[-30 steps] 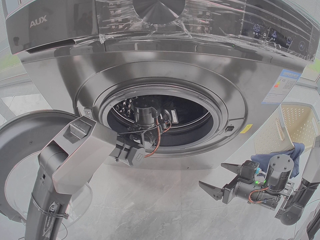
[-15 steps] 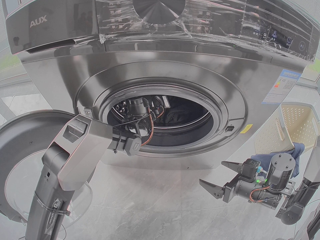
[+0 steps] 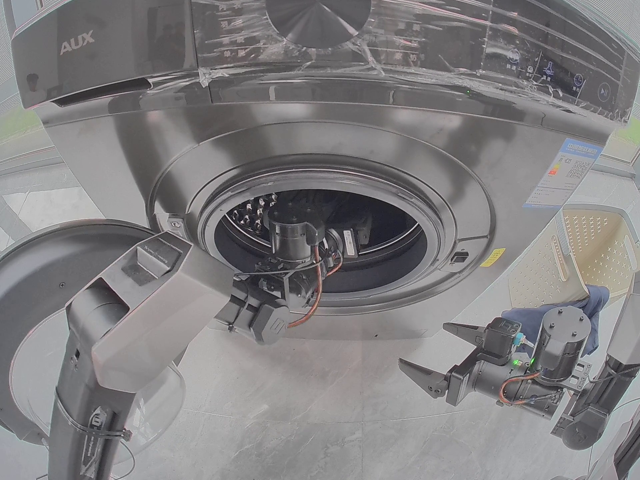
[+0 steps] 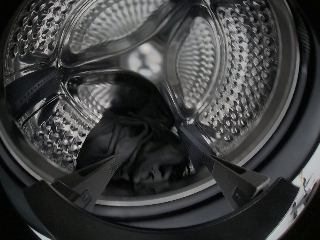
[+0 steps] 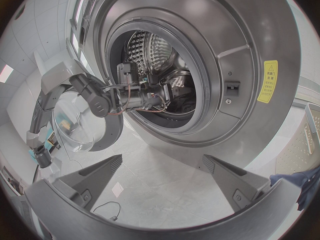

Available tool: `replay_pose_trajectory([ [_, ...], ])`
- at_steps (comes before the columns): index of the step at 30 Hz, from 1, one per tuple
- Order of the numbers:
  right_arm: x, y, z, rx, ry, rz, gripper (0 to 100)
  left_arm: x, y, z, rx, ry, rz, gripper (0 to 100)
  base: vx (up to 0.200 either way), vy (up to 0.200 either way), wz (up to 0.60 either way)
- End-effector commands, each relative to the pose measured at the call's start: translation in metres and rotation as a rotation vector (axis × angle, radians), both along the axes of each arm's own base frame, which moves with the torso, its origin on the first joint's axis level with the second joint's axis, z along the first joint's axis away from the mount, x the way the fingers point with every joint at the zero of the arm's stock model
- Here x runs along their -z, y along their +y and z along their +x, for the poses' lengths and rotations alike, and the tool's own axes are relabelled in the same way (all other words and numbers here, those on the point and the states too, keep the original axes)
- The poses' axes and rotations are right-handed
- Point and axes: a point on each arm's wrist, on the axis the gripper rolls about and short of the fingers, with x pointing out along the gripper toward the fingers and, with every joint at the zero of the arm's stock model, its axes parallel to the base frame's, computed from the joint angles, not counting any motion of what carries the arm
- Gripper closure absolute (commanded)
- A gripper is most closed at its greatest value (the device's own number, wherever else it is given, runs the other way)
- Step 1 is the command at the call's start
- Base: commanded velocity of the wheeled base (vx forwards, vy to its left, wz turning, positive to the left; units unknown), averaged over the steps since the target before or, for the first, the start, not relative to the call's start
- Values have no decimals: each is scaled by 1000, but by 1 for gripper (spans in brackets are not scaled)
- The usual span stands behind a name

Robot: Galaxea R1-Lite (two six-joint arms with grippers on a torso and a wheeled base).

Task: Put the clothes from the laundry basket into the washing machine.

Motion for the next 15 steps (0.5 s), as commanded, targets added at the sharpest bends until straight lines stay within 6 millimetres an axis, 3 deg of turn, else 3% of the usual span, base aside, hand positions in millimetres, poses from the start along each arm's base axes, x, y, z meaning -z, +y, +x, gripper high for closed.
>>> replay_pose_trajectory([
  [1, 1, 0, -1, -2, 3, -2, 0, -10, 9, -56, 56, 47, 117, 0, 0, 0, 0],
  [8, 1, -6, -4, 12, 14, -9, 0, -1, 28, -112, 127, 56, 182, 0, 0, 0, 0],
  [13, -11, -18, -8, 43, -26, 18, 0, -13, 52, -174, 260, 49, 184, 0, 0, 0, 0],
  [15, -15, -20, -10, 47, -37, 26, 0, -14, 57, -190, 303, 54, 185, 0, 0, 0, 0],
])
